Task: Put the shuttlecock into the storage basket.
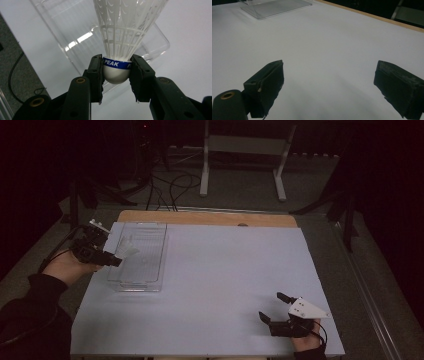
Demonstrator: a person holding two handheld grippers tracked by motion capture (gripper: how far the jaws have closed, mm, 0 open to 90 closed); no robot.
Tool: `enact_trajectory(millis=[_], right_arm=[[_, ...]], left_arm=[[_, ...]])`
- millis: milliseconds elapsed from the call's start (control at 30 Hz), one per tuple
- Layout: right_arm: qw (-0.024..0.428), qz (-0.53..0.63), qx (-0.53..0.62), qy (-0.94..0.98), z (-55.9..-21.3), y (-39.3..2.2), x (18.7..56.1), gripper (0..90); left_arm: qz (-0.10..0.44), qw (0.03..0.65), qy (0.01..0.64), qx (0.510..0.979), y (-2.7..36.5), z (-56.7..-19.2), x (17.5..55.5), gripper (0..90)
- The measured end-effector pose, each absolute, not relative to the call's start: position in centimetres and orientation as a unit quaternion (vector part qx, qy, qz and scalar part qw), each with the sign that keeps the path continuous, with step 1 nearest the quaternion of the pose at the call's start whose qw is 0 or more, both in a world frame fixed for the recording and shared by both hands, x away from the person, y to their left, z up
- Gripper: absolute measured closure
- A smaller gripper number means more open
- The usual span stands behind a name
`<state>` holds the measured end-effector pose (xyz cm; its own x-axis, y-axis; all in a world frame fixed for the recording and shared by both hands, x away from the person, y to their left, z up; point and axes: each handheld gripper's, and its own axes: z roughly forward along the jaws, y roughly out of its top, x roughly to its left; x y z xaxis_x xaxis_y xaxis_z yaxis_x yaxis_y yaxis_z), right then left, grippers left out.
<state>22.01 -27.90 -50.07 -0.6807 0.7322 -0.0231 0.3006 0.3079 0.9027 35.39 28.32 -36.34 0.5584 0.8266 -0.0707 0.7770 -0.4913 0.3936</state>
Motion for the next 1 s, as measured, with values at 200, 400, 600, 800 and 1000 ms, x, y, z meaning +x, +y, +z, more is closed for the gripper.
enact_trajectory(millis=[200, 400, 600, 800, 1000], right_arm=[[0.220, 0.486, 0.333, 0.778, -50.1, -27.9, 22.0, 9.3], [0.220, 0.486, 0.332, 0.778, -50.1, -27.8, 22.0, 9.3], [0.219, 0.487, 0.332, 0.778, -50.0, -27.8, 22.0, 9.3], [0.220, 0.487, 0.332, 0.777, -50.0, -27.9, 22.0, 9.3], [0.220, 0.487, 0.332, 0.777, -50.0, -27.9, 22.0, 9.3]], left_arm=[[0.056, 0.204, 0.462, 0.861, 28.9, -37.3, 35.4, 65.3], [0.045, 0.220, 0.453, 0.863, 29.7, -38.5, 35.8, 65.2], [0.043, 0.223, 0.439, 0.869, 30.2, -39.6, 35.9, 65.2], [0.041, 0.221, 0.433, 0.873, 30.4, -40.6, 36.0, 65.2], [0.040, 0.224, 0.421, 0.878, 30.4, -41.4, 36.2, 65.1]])
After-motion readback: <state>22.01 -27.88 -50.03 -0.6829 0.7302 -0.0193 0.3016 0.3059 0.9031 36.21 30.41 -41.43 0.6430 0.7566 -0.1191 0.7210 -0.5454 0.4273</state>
